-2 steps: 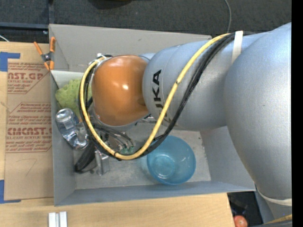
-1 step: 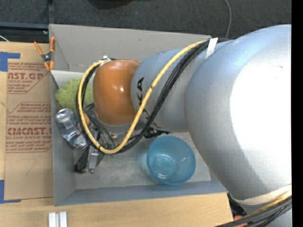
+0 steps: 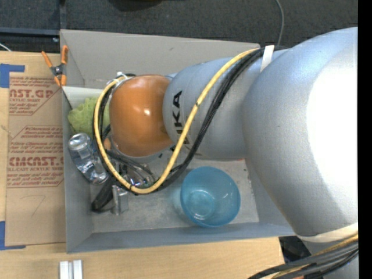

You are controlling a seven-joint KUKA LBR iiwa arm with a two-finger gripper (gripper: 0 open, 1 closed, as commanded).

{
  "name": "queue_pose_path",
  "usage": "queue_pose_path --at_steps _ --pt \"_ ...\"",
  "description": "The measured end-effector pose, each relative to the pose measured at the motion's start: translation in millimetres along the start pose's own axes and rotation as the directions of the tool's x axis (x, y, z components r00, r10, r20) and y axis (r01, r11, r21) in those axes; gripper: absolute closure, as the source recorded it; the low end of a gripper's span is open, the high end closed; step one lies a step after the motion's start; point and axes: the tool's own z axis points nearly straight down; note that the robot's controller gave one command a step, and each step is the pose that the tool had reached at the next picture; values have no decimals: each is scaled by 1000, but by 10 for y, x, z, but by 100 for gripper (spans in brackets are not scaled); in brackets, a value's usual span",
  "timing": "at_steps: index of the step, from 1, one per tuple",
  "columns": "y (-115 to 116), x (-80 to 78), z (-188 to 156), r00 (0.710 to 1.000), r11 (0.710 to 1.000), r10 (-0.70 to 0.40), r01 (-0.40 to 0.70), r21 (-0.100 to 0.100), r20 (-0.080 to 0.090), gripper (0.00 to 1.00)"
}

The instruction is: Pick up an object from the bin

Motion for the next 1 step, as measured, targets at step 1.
queue_pose_path --at_steps 1 --pt "-36 -94 -1172 880 880 475 -475 4 -6 100"
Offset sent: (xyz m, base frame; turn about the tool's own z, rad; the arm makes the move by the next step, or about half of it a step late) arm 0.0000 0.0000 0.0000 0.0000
